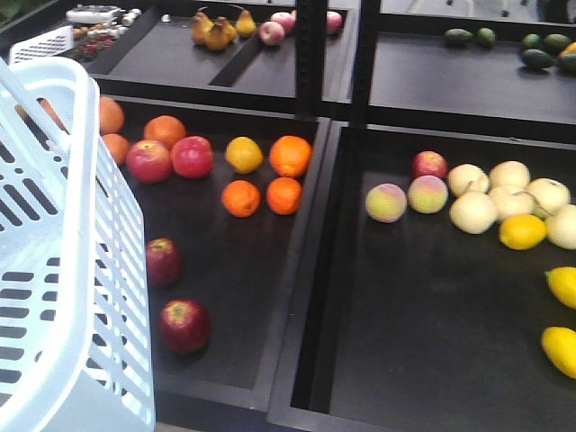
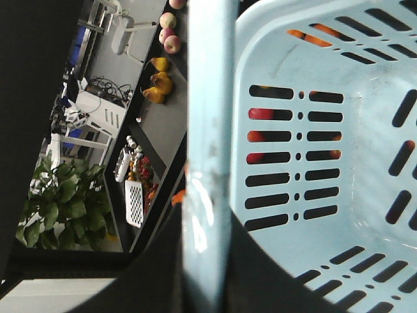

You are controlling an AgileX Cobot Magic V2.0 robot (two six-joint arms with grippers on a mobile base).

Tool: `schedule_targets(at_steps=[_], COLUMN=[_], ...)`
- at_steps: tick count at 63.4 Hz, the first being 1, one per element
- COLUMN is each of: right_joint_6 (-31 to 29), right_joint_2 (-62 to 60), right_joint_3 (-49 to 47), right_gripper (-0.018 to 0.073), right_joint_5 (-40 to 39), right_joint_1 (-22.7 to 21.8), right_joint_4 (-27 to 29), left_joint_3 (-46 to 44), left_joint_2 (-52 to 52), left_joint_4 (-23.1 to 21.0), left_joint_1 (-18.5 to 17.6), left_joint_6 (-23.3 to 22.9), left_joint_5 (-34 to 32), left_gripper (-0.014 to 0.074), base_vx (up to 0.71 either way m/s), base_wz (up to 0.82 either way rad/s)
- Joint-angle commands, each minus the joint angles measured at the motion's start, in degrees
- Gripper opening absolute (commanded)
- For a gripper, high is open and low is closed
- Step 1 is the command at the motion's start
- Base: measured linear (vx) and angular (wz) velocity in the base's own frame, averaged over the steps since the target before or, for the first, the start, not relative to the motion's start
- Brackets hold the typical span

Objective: Pick three apples into basket with both arms
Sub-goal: 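Turn the base away from the table while holding the basket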

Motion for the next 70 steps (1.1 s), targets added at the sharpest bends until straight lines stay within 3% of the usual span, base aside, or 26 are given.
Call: schedule_targets(at_steps=[1,70], right_joint_6=[0.0,0.0], right_joint_2=[-0.7,-0.7], right_joint_3=[0.8,0.8], right_gripper=[-0.0008,-0.0008], right_joint_5=[-4.4,-4.4], right_joint_1=[0.0,0.0], right_joint_4=[-0.2,-0.2], left_joint_3=[-1.6,-1.6], left_joint_2=[-0.1,-0.1], left_joint_4=[2.0,2.1], left_joint_1=[-0.2,-0.2], left_joint_6=[-0.7,-0.7], left_joint_5=[-4.6,-4.6], left_gripper=[-0.0007,-0.0007], base_vx=[-0.04,0.02], base_wz=[0.33,0.56])
